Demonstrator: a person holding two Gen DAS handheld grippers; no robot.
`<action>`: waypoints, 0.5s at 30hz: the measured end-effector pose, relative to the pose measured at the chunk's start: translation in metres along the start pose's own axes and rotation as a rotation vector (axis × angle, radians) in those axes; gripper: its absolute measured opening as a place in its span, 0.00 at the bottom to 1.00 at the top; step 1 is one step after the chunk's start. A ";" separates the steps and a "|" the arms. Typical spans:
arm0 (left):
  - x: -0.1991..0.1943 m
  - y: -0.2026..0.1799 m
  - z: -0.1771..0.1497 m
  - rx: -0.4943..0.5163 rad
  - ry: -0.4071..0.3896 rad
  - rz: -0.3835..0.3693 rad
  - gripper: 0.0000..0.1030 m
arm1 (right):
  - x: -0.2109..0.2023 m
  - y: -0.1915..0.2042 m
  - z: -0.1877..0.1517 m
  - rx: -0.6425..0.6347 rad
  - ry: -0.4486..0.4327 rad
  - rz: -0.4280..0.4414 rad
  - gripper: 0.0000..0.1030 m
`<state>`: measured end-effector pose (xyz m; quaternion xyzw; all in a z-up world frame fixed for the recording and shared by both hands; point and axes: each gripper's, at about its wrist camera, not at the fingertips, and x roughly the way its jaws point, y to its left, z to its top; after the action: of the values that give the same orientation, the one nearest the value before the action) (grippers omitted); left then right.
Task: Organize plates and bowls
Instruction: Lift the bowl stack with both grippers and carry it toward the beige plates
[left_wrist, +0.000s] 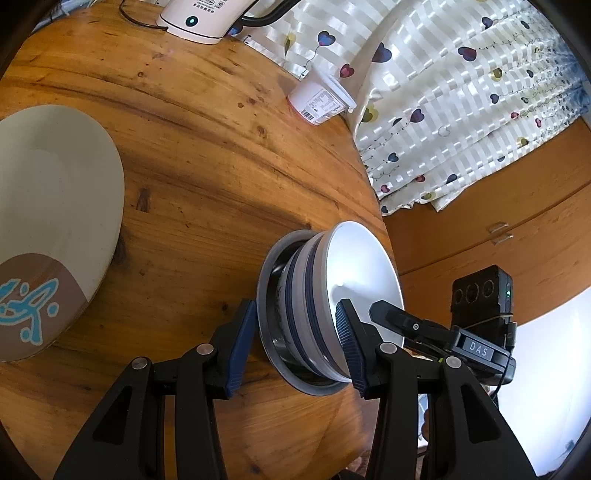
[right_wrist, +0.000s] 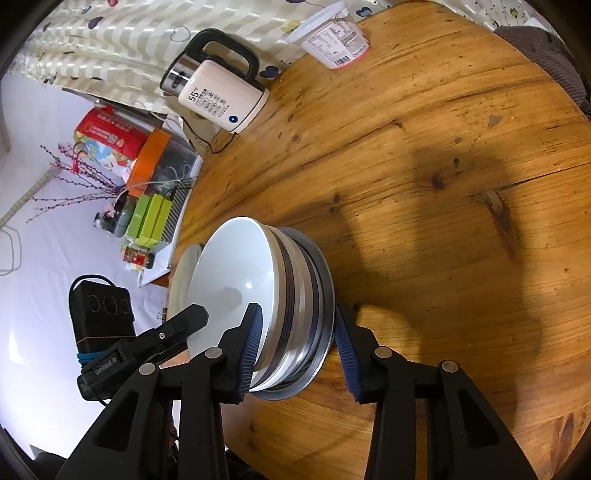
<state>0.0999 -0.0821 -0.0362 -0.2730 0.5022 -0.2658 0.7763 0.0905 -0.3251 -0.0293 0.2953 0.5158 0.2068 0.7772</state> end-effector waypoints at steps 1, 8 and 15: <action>0.000 -0.001 0.000 0.003 0.001 0.003 0.45 | 0.000 0.001 0.000 0.000 0.000 -0.005 0.37; 0.003 -0.004 0.002 0.018 0.002 0.021 0.45 | 0.002 0.001 0.002 0.003 0.005 -0.022 0.36; 0.004 0.002 0.000 -0.018 0.014 -0.002 0.45 | 0.002 -0.001 0.001 0.021 0.023 -0.021 0.41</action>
<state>0.1017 -0.0838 -0.0402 -0.2788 0.5096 -0.2640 0.7700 0.0918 -0.3243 -0.0310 0.2958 0.5300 0.1966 0.7700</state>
